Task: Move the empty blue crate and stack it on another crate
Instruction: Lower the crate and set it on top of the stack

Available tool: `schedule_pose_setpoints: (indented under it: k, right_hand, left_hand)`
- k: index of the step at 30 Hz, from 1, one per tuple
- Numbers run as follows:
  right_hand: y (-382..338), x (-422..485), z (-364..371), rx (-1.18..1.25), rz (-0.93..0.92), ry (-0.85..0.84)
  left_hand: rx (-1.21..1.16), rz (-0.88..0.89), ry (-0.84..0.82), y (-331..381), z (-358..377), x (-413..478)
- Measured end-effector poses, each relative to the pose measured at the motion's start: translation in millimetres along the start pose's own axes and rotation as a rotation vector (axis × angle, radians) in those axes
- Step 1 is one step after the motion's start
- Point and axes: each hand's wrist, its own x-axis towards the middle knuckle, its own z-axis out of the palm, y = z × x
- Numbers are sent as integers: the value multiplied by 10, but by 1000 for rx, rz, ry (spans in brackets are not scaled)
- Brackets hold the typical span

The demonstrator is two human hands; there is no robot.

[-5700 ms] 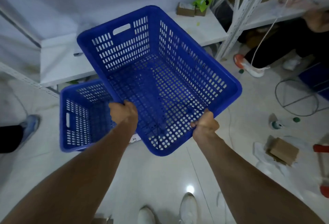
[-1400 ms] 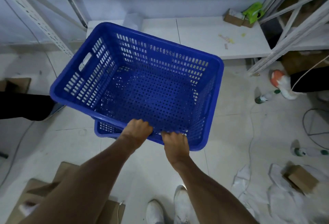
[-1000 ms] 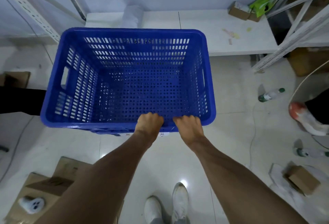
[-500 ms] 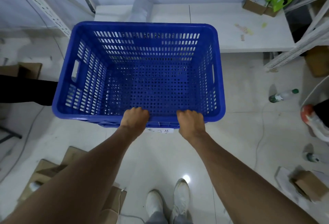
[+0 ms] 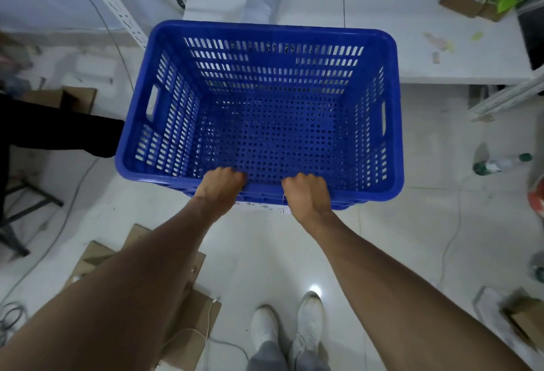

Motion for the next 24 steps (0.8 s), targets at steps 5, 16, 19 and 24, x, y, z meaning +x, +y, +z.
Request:
schedule_pose_setpoints:
  k: [5,16,19,24]
  right_hand:
    - [-14,-20,-40,-3,15,6]
    - [-24,-39,-27,-22,37,12]
    - [-8,-46,-8,-26,7,21]
    - [62,-46,-4,-28,-48,27]
  left_hand:
    - [-3,53,24,-98,44,15]
    - [99,58,-31,-341,-3,-10]
    - [88,79,-29,-339,9,-21]
    - [107,78,-22,-350,-37,-7]
